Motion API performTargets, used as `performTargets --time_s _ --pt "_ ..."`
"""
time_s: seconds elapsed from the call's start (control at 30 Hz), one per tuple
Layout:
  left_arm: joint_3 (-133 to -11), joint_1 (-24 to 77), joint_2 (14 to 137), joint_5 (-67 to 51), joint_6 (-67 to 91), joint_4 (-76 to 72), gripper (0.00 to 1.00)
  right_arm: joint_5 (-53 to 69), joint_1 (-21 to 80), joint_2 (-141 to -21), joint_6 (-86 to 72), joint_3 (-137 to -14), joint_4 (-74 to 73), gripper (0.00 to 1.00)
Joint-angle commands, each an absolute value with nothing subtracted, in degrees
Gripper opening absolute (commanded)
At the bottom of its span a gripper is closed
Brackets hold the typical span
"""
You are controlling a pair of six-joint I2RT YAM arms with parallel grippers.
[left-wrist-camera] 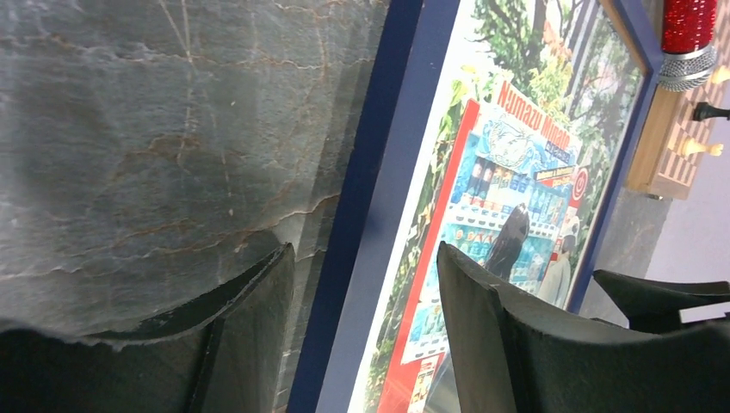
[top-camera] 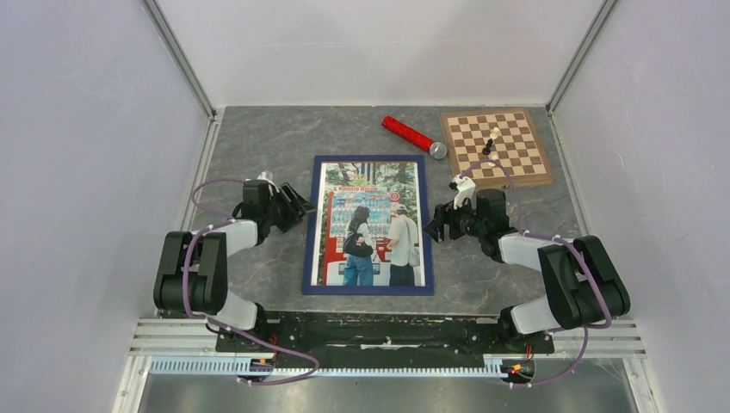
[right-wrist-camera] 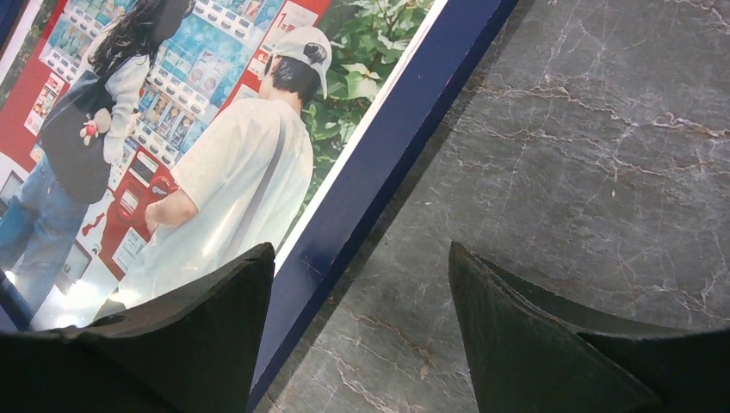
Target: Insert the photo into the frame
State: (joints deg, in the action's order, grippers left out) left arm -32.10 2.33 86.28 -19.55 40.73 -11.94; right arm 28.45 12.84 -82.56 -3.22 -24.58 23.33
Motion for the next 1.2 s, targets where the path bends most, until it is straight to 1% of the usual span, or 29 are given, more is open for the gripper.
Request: performTargets --time_s 0.0,0.23,0.37,0.47,0.67,0.93,1.17 --pt "-33.9 1.8 83.6 -15.8 35.8 -7.7 0.69 29.1 12.6 -80.5 -2.6 -26.5 25.1 0.77" --pt "-35.3 1.8 79.2 -14.7 32.6 -4.5 0.69 29.3 12.5 -78.3 -2.1 -27.0 23.7 0.77" --pt "-36.0 1.8 77.6 -17.9 31.5 -3.9 0.69 29.3 12.5 -78.8 -1.2 -27.3 21.7 0.78" --pt "-36.0 1.9 77.9 -20.2 30.9 -4.0 0.73 29.5 12.5 -79.3 -0.7 -27.1 21.1 0.78" --pt "-35.8 1.9 80.2 -20.2 29.8 -3.6 0.77 30.2 12.6 -79.7 0.7 -27.2 19.6 0.78" --pt "-35.6 3.4 83.0 -23.2 29.3 -3.4 0.78 33.4 12.7 -83.0 1.1 -27.4 19.5 0.79" --pt "-34.8 5.2 85.0 -25.9 30.3 -6.4 0.78 37.1 12.9 -87.0 0.0 -28.8 21.7 0.78"
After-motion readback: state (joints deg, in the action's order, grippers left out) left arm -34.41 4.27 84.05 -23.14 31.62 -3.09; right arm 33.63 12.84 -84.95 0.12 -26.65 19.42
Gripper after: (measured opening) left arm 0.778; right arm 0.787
